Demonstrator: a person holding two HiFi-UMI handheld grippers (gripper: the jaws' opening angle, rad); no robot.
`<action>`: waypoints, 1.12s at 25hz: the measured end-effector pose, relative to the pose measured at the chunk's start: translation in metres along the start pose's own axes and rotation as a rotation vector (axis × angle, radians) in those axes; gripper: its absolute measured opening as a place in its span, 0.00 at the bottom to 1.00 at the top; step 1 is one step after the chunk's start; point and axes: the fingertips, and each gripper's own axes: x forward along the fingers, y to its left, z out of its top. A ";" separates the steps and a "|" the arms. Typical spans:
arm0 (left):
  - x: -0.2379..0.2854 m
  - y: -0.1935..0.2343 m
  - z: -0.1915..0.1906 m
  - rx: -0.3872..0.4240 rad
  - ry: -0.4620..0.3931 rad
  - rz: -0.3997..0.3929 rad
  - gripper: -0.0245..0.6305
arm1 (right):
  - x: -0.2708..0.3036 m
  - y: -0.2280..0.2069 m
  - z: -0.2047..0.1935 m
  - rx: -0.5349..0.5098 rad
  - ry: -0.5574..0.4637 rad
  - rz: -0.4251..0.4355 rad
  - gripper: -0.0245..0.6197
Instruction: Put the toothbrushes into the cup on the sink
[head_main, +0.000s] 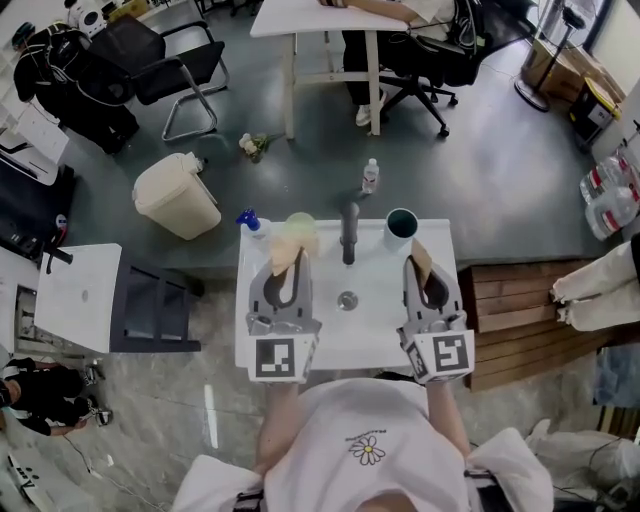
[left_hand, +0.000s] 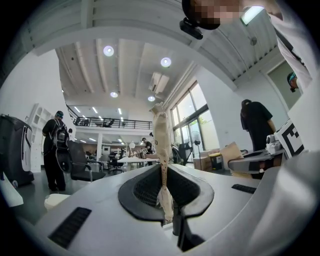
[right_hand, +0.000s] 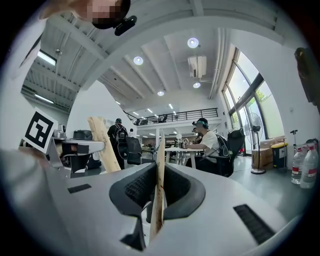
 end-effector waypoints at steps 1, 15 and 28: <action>0.000 -0.001 -0.001 0.004 0.000 0.001 0.10 | -0.001 -0.001 -0.002 0.002 0.004 0.000 0.08; 0.003 0.003 -0.008 -0.010 0.054 0.059 0.10 | 0.077 -0.052 0.044 0.004 -0.166 0.054 0.08; 0.003 0.010 -0.039 -0.004 0.164 0.135 0.10 | 0.142 -0.090 -0.001 0.106 -0.200 0.074 0.08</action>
